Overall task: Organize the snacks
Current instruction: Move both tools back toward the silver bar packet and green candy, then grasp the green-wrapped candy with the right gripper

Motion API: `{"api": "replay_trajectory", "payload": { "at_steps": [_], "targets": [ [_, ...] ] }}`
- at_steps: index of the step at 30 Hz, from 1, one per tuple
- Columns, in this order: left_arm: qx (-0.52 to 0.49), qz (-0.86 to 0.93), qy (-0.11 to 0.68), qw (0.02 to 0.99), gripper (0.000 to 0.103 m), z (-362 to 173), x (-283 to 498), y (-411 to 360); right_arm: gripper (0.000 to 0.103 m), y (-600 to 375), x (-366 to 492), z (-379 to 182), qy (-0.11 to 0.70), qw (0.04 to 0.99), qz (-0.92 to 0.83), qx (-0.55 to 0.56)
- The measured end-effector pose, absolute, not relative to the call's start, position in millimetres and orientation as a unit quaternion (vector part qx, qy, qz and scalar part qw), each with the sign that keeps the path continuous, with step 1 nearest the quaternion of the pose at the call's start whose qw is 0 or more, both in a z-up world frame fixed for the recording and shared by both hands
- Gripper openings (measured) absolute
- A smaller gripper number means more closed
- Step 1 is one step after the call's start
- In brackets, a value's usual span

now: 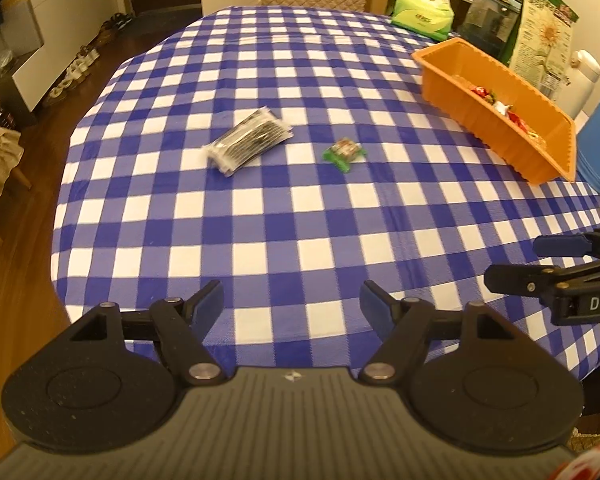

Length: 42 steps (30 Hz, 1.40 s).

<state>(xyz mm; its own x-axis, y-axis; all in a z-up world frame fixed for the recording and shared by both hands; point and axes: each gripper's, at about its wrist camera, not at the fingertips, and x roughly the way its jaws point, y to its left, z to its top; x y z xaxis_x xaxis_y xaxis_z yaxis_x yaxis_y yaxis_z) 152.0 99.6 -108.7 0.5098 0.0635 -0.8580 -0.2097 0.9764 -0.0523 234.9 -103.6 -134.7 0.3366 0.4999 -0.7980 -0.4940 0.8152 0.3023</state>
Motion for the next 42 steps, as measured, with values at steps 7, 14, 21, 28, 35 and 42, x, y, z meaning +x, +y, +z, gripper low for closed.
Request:
{"api": "replay_trajectory", "payload": {
  "at_steps": [7, 14, 21, 28, 35, 42],
  "targets": [
    [-0.081, 0.088, 0.496, 0.86, 0.073, -114.3, 150.4, 108.8, 0.091, -79.1, 237.4, -142.2, 0.494, 0.809, 0.318, -0.013],
    [-0.081, 0.089, 0.496, 0.86, 0.073, -115.7, 154.0, 117.2, 0.091, -60.9, 244.8, -146.2, 0.494, 0.807, 0.322, -0.02],
    [-0.079, 0.085, 0.498, 0.86, 0.072, -119.6, 164.3, 132.3, 0.091, -44.4, 253.2, -152.1, 0.491, 0.812, 0.315, -0.024],
    [-0.076, 0.076, 0.497, 0.861, 0.072, -124.6, 178.3, 146.2, 0.09, -29.2, 265.4, -158.5, 0.485, 0.816, 0.314, -0.015],
    [-0.055, 0.063, 0.487, 0.869, 0.067, -128.3, 199.9, 157.3, 0.089, -13.9, 281.7, -160.2, 0.466, 0.829, 0.311, 0.002],
    [-0.043, 0.048, 0.48, 0.875, 0.066, -131.7, 222.3, 168.3, 0.072, 0.0, 300.1, -166.1, 0.458, 0.836, 0.302, 0.02]
  ]
}}
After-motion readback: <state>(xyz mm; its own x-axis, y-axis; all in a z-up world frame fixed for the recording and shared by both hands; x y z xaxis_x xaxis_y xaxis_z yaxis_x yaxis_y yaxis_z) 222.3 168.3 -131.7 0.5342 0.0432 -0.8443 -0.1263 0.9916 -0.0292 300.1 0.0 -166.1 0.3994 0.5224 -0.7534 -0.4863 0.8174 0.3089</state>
